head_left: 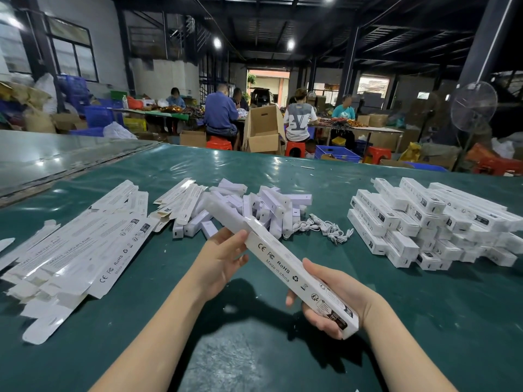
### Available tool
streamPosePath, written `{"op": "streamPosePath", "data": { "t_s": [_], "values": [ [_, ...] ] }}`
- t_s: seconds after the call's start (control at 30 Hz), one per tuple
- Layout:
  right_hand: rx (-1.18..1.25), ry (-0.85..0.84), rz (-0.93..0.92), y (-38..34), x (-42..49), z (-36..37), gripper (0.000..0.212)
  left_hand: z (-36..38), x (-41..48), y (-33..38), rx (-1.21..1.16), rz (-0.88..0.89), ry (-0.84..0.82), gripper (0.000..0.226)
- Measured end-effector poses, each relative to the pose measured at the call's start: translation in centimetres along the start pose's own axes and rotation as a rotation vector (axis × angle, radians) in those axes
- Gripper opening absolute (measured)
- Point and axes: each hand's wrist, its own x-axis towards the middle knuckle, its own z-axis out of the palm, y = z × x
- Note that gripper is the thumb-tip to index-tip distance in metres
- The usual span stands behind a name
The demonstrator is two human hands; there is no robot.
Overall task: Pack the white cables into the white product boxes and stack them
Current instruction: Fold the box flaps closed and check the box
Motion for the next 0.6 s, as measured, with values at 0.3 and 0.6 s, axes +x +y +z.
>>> {"op": "streamPosePath", "data": {
  "t_s": [0.3, 0.6],
  "values": [
    [-0.057, 0.052, 0.018, -0.45, 0.45, 0.52, 0.062, 0.23, 0.68, -0.12, -0.017, -0.022, 0.267, 0.025],
    [-0.031, 0.058, 0.002, -0.21, 0.59, 0.45, 0.061, 0.31, 0.74, 0.05, -0.091, 0.109, 0.339, 0.012]
  ]
}}
